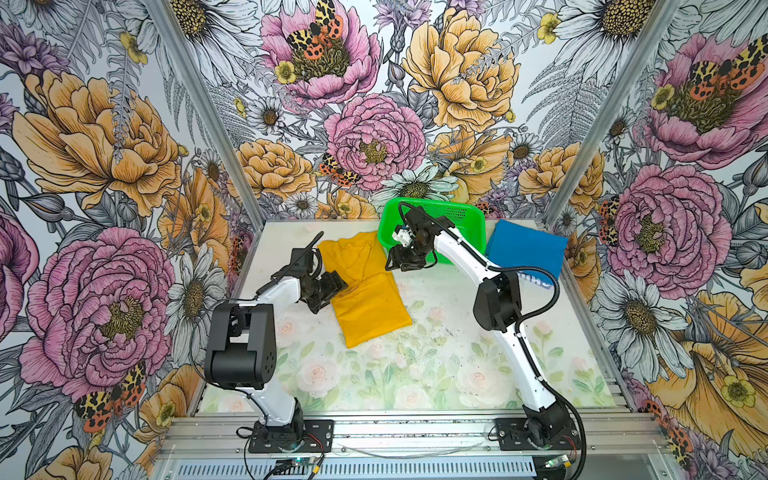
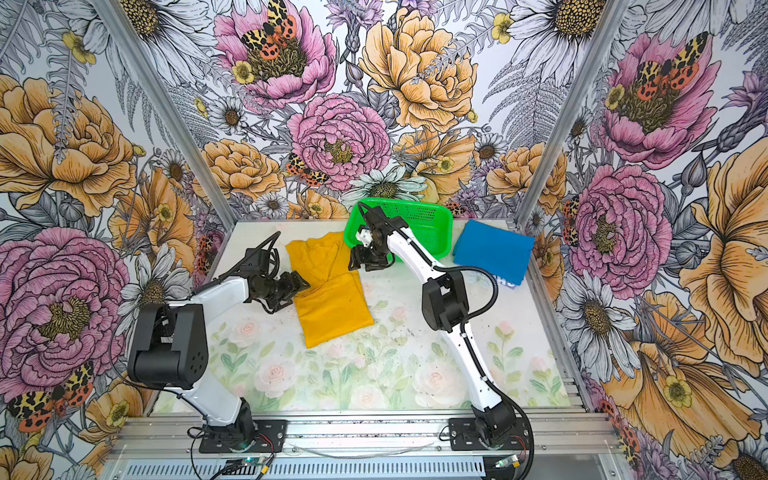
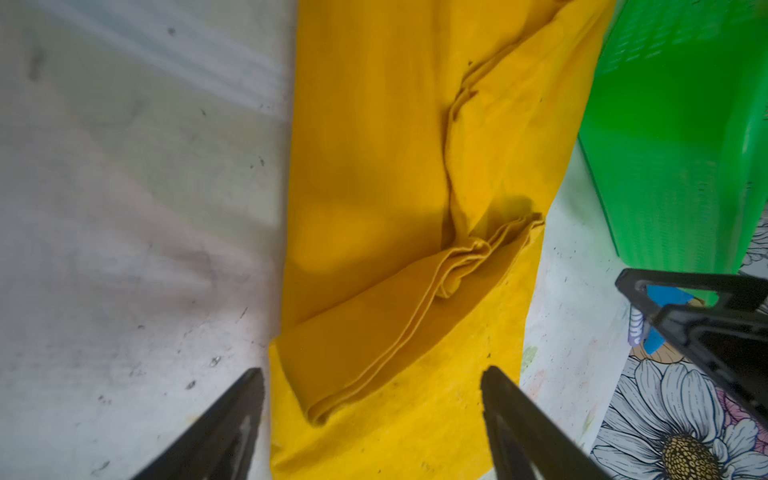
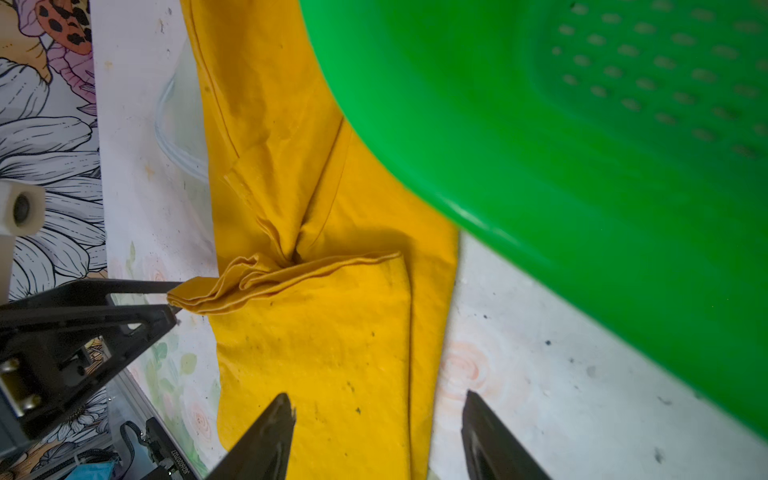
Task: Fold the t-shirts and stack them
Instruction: 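Release the folded shirt and draw both grippers back toward the robot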
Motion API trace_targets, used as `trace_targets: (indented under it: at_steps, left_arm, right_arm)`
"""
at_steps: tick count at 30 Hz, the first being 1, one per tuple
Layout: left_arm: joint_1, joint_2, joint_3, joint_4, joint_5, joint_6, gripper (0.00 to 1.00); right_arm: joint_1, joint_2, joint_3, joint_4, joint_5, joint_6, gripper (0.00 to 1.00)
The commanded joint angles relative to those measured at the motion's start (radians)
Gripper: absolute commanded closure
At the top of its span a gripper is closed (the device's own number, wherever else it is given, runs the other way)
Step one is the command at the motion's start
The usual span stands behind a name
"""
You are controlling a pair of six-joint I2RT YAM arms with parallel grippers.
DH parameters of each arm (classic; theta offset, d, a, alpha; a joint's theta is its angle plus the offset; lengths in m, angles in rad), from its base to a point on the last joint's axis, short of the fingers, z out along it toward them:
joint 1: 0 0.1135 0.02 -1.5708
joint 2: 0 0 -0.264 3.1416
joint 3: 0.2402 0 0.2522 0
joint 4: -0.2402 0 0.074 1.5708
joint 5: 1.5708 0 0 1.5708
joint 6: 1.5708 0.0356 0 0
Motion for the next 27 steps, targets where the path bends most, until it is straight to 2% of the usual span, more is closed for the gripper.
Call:
trace_targets:
  at_steps: [1,5,9,14,16,19,21,23,27]
  left_arm:
    - [0.026,-0.035,-0.006,0.151,0.092,-0.034,0.01]
    - [0.028,-0.11,-0.077,0.148,0.092,-0.036,0.01]
    - [0.024,-0.198,-0.198,0.137,0.107,-0.049,0.01]
    - [0.025,-0.358,-0.341,0.088,0.081,-0.048,0.01]
    - [0.033,-0.414,-0.366,0.057,0.077,-0.046,0.01]
    - [0.046,-0.481,-0.372,0.006,0.054,-0.04,0.01]
    - [0.06,-0.506,-0.365,-0.027,0.044,-0.034,0.01]
    - [0.07,-0.516,-0.356,-0.053,0.025,-0.032,0.01]
    - [0.072,-0.503,-0.348,-0.07,0.031,-0.033,0.01]
  right_arm:
    - [0.009,-0.129,-0.119,-0.008,0.062,-0.057,0.31]
    - [0.042,-0.221,-0.326,0.022,0.13,-0.076,0.33]
    - [0.066,-0.279,-0.508,0.103,0.11,-0.07,0.4]
    - [0.11,-0.304,-0.633,0.154,0.083,-0.068,0.49]
    - [0.129,-0.317,-0.681,0.175,0.068,-0.067,0.57]
    - [0.154,-0.36,-0.774,0.214,0.056,-0.047,0.81]
    - [0.174,-0.407,-0.858,0.242,0.051,-0.032,0.94]
    - [0.197,-0.489,-0.959,0.275,0.04,-0.015,1.0]
    - [0.25,-0.644,-1.178,0.315,0.011,0.013,1.0]
